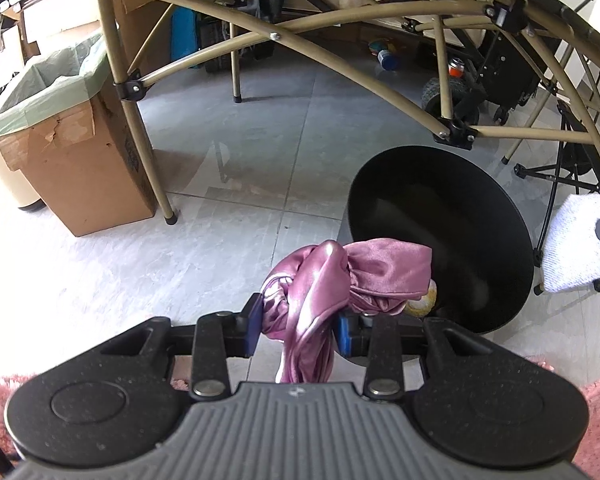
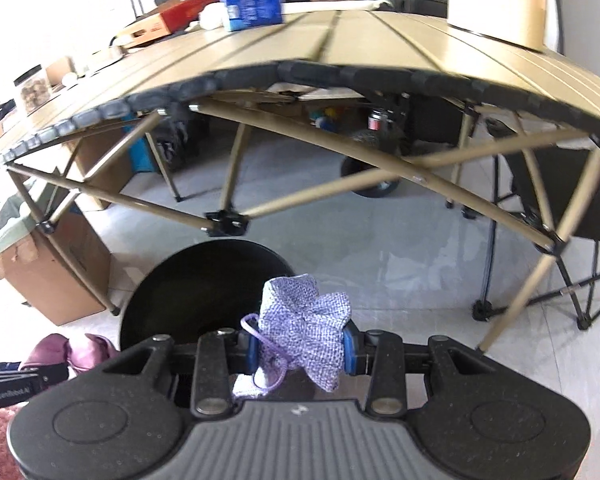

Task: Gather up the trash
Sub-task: 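Lower the lavender cloth into the bin and open the right gripper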

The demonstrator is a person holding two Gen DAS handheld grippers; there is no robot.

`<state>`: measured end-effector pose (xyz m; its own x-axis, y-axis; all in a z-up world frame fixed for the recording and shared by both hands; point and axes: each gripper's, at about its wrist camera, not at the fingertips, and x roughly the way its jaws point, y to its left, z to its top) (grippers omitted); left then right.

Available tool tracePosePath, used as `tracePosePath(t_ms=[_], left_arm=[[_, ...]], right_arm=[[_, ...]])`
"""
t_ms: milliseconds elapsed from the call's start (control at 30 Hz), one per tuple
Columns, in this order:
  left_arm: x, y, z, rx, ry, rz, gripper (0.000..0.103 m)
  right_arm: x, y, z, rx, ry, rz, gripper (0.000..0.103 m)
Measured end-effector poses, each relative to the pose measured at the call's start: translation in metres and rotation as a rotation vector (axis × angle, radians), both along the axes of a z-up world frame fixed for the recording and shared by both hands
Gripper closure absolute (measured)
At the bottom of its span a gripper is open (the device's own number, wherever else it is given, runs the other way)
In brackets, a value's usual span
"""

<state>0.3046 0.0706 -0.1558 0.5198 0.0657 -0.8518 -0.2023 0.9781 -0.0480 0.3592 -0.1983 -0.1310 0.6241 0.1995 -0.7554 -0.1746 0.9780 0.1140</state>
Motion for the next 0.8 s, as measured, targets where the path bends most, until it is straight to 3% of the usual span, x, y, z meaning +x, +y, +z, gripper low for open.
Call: tracePosePath(t_ms=[300,800], left_arm=[[-0.003,0.018,0.002,-0.036,-0.009,0.037,0.067],[-0.003,0.039,-0.004,-0.083,-0.003,0.070,0.067]], right_arm=[[0.020,0.043,0.005,-0.022,0.000,0.077,0.067],[0.040,0.096,-0.027,-0.083,0.087,0.147,0.067]])
